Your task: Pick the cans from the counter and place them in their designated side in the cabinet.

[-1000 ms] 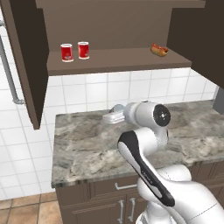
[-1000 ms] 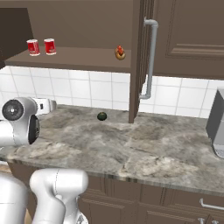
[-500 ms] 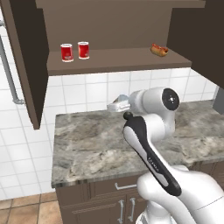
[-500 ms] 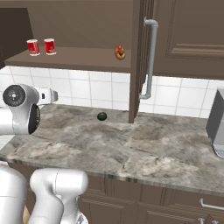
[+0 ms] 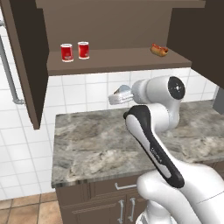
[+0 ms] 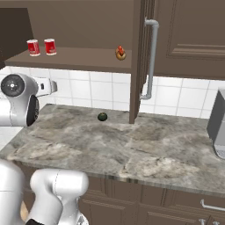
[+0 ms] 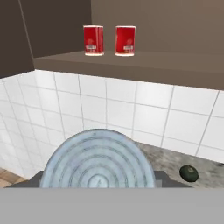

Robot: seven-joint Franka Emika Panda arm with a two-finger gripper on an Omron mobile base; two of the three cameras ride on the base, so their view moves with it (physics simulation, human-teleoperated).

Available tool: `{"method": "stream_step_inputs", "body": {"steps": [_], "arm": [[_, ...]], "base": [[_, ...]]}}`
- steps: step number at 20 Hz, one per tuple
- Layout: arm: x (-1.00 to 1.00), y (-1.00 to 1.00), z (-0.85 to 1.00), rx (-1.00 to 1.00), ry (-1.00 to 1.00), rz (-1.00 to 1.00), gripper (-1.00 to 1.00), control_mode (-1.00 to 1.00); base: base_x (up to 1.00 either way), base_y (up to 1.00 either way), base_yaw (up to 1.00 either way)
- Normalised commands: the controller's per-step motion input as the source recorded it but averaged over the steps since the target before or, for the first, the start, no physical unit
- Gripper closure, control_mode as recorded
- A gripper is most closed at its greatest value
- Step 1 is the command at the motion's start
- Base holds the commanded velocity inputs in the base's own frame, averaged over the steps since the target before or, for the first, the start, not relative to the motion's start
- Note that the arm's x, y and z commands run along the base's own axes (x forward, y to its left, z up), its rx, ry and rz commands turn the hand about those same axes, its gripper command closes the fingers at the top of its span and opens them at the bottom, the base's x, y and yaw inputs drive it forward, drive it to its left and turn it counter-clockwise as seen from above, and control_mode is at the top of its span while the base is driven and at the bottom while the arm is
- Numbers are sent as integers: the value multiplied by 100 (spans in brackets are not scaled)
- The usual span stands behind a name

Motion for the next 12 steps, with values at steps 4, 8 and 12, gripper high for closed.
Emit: {"method": "stream_step_inputs", "body": {"steps": [4, 8, 12], "arm": [[0, -6, 35, -1, -3, 3, 100, -100], [-8, -15, 44, -1, 1, 1, 100, -100], [-5, -14, 41, -1, 2, 1, 100, -100]], "base": [[0, 0, 0], [0, 0, 0], [0, 0, 0]]}}
